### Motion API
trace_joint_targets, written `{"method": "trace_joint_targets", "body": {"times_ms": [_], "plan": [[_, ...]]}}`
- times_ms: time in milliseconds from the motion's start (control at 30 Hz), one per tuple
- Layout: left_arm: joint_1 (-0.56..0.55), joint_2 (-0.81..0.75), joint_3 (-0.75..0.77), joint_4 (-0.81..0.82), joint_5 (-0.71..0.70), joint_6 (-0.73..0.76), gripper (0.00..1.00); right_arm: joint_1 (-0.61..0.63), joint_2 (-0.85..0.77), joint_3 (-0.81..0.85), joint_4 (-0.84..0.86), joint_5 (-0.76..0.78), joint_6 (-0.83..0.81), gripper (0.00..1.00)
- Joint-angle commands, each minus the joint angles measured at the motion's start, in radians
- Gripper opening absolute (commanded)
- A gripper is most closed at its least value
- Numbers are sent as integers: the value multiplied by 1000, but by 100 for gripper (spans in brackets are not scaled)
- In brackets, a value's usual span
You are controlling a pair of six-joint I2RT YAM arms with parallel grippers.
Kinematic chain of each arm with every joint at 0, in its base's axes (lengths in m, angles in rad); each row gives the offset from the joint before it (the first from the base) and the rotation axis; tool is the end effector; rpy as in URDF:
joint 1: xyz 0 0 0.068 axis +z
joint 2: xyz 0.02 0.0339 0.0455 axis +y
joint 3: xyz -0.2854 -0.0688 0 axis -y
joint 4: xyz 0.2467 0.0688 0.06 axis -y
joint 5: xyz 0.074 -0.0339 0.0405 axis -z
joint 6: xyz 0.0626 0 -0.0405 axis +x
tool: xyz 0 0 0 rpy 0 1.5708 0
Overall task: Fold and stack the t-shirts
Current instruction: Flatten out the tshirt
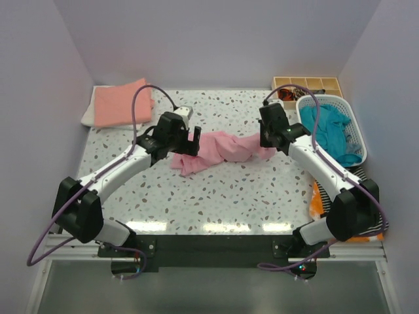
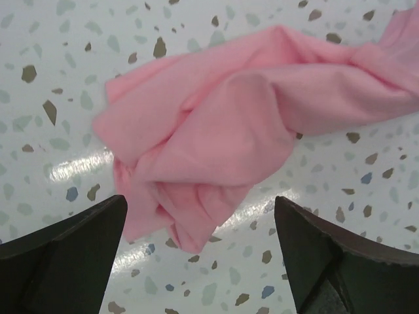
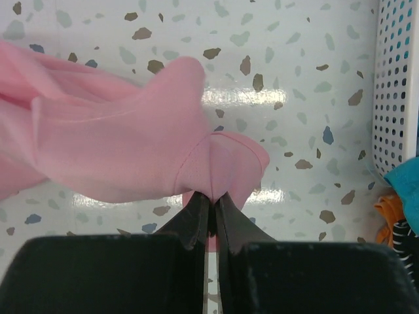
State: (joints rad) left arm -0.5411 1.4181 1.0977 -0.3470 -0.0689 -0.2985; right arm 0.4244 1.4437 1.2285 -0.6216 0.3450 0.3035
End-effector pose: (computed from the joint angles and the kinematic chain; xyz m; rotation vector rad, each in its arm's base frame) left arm 0.2909 -0.1698 0.2904 0.2363 2.2511 -0.3763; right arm 0.3064 0.1152 0.3038 0.0151 2.3452 -0.0608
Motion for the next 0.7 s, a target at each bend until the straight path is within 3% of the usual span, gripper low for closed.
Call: {"method": "trace_joint_targets", "body": {"times_ms": [0, 367, 667], "plan": [[1, 48, -27, -5, -26, 7, 100, -1, -17, 45, 2, 45, 8, 0], [73, 295, 33, 192, -62, -14, 100, -1, -42, -1, -15, 3, -23, 0], [230, 317, 15, 377, 64, -67, 100, 1, -16, 5, -17, -4, -52, 0]]}}
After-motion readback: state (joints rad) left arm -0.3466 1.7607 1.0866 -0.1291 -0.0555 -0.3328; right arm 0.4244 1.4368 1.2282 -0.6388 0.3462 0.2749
